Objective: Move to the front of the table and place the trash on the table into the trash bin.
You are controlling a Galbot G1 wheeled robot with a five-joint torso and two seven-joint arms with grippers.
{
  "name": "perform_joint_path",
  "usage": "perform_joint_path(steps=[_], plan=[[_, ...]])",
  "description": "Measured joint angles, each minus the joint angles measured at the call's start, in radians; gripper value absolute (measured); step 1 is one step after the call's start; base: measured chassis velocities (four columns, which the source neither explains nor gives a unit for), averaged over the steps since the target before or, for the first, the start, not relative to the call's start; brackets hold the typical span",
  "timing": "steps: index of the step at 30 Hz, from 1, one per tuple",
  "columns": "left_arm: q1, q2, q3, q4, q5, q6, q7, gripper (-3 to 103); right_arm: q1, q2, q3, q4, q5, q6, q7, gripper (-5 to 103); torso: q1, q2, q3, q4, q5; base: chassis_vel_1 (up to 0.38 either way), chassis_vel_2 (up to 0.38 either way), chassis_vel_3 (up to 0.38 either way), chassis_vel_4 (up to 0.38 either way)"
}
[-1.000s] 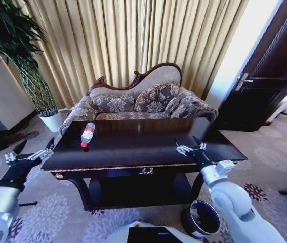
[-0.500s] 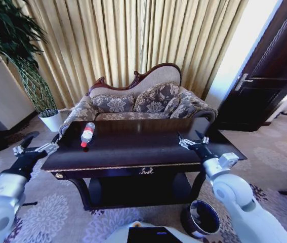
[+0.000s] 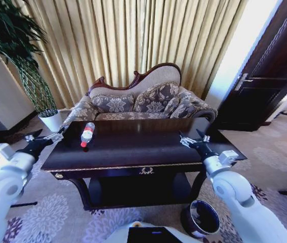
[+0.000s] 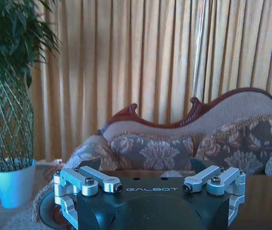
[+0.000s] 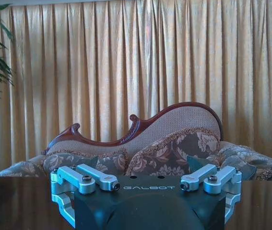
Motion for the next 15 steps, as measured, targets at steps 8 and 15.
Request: perform_joint_path(steps=[8, 15], plan=[[-0.132, 0.054, 0.127, 0.148, 0.021, -0.004, 0.015, 100, 0.008, -0.013, -0.012, -0.035, 0.002, -0.002, 0.001, 100, 0.0, 0.0, 0.0, 0.0001, 0.0003, 0.0, 0.0, 0.0, 0.0], [-0.267, 0.074, 0.271, 0.214, 0.011, 0.026, -0.022, 100, 0.048, -0.017, -0.028, -0.033, 0.085, -0.014, 0.026, 100, 0.0, 0.0, 0.0, 0.0, 0.0003, 0.0, 0.0, 0.0, 0.0]])
